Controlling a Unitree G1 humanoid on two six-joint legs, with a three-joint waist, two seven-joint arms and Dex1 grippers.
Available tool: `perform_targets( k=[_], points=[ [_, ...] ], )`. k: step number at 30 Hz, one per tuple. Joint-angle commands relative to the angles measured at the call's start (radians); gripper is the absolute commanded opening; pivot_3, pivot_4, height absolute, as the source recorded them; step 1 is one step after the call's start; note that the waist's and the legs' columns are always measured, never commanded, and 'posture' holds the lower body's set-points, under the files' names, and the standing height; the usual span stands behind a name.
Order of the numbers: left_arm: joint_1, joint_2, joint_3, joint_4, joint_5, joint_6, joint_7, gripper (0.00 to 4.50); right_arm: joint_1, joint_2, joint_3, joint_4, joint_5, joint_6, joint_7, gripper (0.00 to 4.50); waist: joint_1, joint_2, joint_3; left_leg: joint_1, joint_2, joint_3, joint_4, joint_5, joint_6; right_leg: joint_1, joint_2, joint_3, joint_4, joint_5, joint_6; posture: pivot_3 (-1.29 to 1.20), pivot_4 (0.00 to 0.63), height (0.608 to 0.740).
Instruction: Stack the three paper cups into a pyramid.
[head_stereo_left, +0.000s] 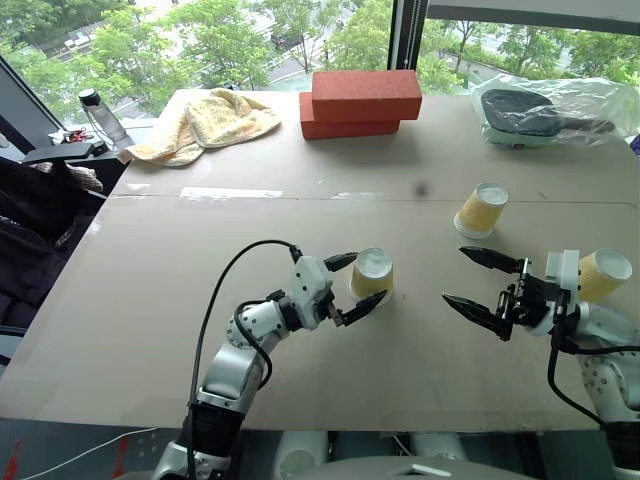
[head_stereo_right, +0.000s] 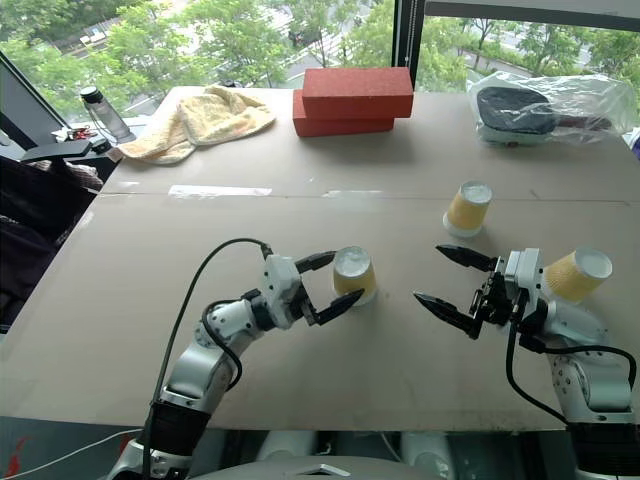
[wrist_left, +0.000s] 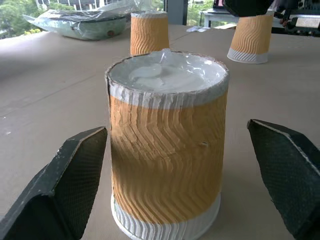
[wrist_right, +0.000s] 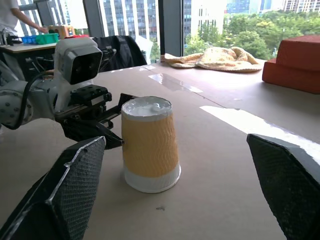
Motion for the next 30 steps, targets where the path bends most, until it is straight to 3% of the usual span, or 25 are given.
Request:
perform_targets(
  k=[1, 5, 7, 13, 21, 30],
  points=[
    [-0.016, 0.042, 0.062, -0.2, -0.126, 0.096, 0.007, 4.48, -0.048, 0.025, -0.053, -0.008, -0.018, 0.013, -0.135, 4.5, -0.001, 0.001, 0.0, 0.0, 0.0, 0.0, 0.0, 0.0, 0.0, 0.0, 0.0, 0.0, 0.0, 0.0, 0.0, 0.0, 0.15, 0.73],
    [-0.026, 0.106, 0.147, -0.338, -0.262, 0.261, 0.072, 4.48, -0.108, 0.047, -0.052, 0.041, -0.093, 0.024, -0.265, 4.5, -0.005, 0.001, 0.0, 0.0, 0.0, 0.0, 0.0, 0.003, -0.005, -0.001, 0.0, 0.001, 0.001, 0.0, 0.0, 0.0, 0.15, 0.73],
    [-0.057, 0.202, 0.186, -0.398, -0.353, 0.458, 0.122, 4.48, -0.149, 0.062, -0.048, 0.094, -0.149, 0.01, -0.333, 4.5, -0.002, 0.0, 0.0, 0.0, 0.0, 0.0, 0.0, 0.003, -0.005, -0.001, 0.001, 0.001, 0.001, 0.0, 0.0, 0.0, 0.15, 0.73],
    [-0.289, 0.4, 0.302, -0.455, -0.573, 0.854, 0.319, 4.48, -0.334, 0.118, -0.074, 0.32, -0.281, -0.054, -0.545, 4.5, -0.002, -0.001, 0.002, -0.004, -0.001, -0.001, 0.002, 0.005, -0.008, -0.005, 0.002, 0.001, 0.003, 0.0, 0.0, 0.0, 0.15, 0.73],
    [-0.399, 0.45, 0.284, -0.494, -0.636, 0.972, 0.351, 4.48, -0.422, 0.131, -0.079, 0.473, -0.326, -0.111, -0.593, 4.5, -0.003, -0.001, 0.003, -0.005, -0.001, 0.0, 0.0, 0.005, -0.009, -0.006, 0.002, 0.003, 0.002, -0.001, 0.002, 0.0, 0.15, 0.73],
    [-0.404, 0.457, 0.278, -0.517, -0.66, 0.997, 0.342, 4.48, -0.461, 0.144, -0.065, 0.545, -0.325, -0.103, -0.579, 4.5, -0.021, -0.001, 0.003, -0.004, -0.001, 0.0, 0.0, 0.006, -0.01, -0.006, 0.002, 0.004, 0.003, -0.001, 0.002, 0.0, 0.15, 0.73]
  ],
)
